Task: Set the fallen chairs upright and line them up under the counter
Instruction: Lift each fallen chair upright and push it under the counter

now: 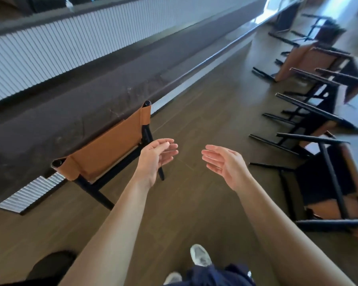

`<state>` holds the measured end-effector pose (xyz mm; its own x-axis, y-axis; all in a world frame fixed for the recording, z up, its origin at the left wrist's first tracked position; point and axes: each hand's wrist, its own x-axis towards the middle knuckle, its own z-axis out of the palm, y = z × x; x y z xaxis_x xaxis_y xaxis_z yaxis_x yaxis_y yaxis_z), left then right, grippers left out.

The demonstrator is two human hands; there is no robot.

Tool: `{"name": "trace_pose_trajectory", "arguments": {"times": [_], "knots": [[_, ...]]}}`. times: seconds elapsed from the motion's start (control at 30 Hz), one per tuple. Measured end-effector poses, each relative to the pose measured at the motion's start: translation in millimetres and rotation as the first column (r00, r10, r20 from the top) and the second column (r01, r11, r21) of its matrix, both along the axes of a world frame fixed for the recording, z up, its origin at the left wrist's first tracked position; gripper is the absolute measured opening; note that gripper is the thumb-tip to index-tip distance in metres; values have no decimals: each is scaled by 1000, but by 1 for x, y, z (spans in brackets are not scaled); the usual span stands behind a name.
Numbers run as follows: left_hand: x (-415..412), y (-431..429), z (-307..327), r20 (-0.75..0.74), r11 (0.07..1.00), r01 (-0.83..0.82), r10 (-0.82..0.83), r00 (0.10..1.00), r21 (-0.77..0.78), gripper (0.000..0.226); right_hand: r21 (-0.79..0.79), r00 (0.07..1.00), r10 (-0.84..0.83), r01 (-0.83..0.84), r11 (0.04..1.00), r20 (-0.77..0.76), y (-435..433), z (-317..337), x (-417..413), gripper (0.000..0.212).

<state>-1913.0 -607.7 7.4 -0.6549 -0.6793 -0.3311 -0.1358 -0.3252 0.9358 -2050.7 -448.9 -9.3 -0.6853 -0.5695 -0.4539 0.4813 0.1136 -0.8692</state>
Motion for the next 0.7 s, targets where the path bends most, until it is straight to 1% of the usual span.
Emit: {"name": "trace_pose_trajectory", "arguments": {"times": [0.13, 0.27, 0.4, 0.53, 0.7], "knots": [[7, 17, -4, 33, 984, 173, -172, 985, -48, 23, -27, 991, -133, 133, 991, 26, 38, -2, 29, 22], [2, 49, -9, 3, 955, 296, -296, 955, -12, 21, -32, 966, -254, 256, 966, 39, 83, -1, 47, 23], [-19, 93, -9, -26, 901, 433, -433, 901, -2, 21, -36, 925, -380, 381, 924, 20, 138, 2, 49, 24], [-46, 143, -7, -39, 849, 528, -528, 848, -9, 24, -46, 868, -495, 496, 867, 30, 201, 2, 42, 25], [-84, 226, -6, -56, 802, 597, -597, 800, -10, 23, -43, 816, -576, 578, 815, 49, 288, 0, 26, 24]]}}
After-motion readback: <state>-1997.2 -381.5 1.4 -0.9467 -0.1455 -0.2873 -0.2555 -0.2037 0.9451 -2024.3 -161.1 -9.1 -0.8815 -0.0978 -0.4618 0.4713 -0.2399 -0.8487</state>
